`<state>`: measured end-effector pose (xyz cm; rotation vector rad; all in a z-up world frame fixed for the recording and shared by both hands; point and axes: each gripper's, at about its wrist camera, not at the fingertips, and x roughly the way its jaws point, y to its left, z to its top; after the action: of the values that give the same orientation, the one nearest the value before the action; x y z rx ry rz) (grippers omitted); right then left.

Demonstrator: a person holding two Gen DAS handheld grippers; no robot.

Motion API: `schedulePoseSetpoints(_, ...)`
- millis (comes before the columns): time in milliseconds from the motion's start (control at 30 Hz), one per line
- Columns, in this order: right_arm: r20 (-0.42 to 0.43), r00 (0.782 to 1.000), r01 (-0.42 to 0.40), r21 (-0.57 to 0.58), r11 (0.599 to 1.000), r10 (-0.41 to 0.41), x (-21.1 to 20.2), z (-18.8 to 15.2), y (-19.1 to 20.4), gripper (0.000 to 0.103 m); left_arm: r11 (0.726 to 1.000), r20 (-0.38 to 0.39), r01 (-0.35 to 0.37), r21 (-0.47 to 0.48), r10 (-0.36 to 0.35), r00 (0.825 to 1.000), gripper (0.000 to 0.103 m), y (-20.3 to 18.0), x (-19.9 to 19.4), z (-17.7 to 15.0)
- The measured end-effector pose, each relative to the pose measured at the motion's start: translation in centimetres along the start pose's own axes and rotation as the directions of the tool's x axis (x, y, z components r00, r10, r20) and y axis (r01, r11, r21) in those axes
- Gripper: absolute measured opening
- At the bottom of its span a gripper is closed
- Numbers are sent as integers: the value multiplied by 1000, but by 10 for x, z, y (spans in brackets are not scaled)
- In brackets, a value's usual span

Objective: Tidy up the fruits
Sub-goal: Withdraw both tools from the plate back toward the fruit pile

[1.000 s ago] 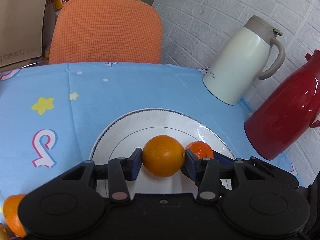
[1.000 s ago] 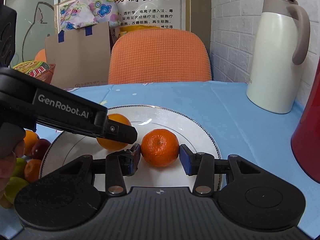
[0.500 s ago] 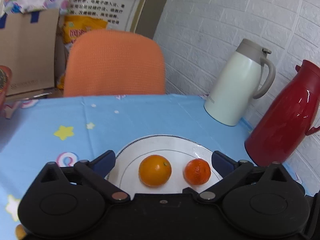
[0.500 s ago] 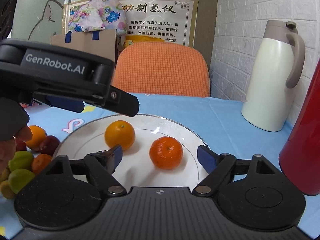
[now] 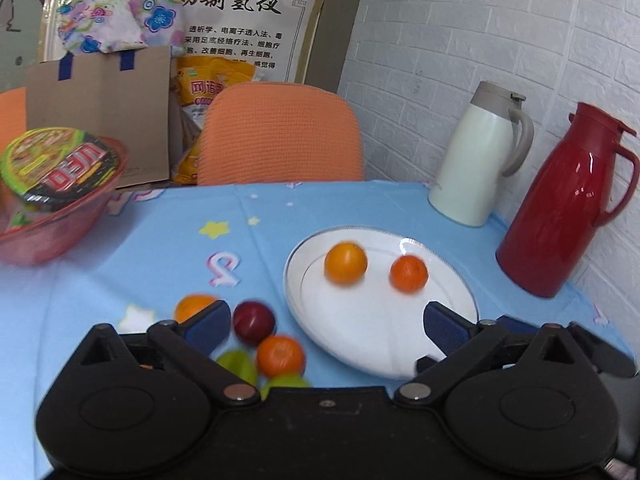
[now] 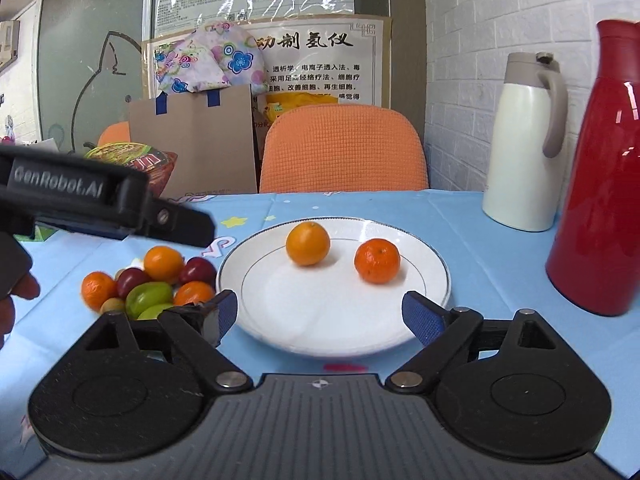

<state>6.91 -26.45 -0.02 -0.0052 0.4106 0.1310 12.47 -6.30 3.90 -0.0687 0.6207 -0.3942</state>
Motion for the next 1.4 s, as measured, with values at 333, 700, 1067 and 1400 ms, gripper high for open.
schedulePoseSetpoints(333, -50, 999, -15, -8, 1000, 14, -31, -34, 28, 103, 993, -15, -89, -72, 88, 996, 103, 25, -47, -67)
schedulePoseSetpoints(700, -98, 994, -47, -40, 998, 43, -37, -52, 63, 103, 980, -8, -129, -154, 129, 992, 103, 60, -73, -96)
schedulePoseSetpoints(1067, -119, 988, -100, -46, 994, 94, -18, -41, 99, 103, 970, 33, -62, -236, 72, 997, 103, 94, -92, -102)
schedulePoseSetpoints(1400, -135, 985, -109, -34, 993, 104, 15, -26, 120, 63, 961, 24, -12, -275, 20, 1000, 103, 117, -89, -104)
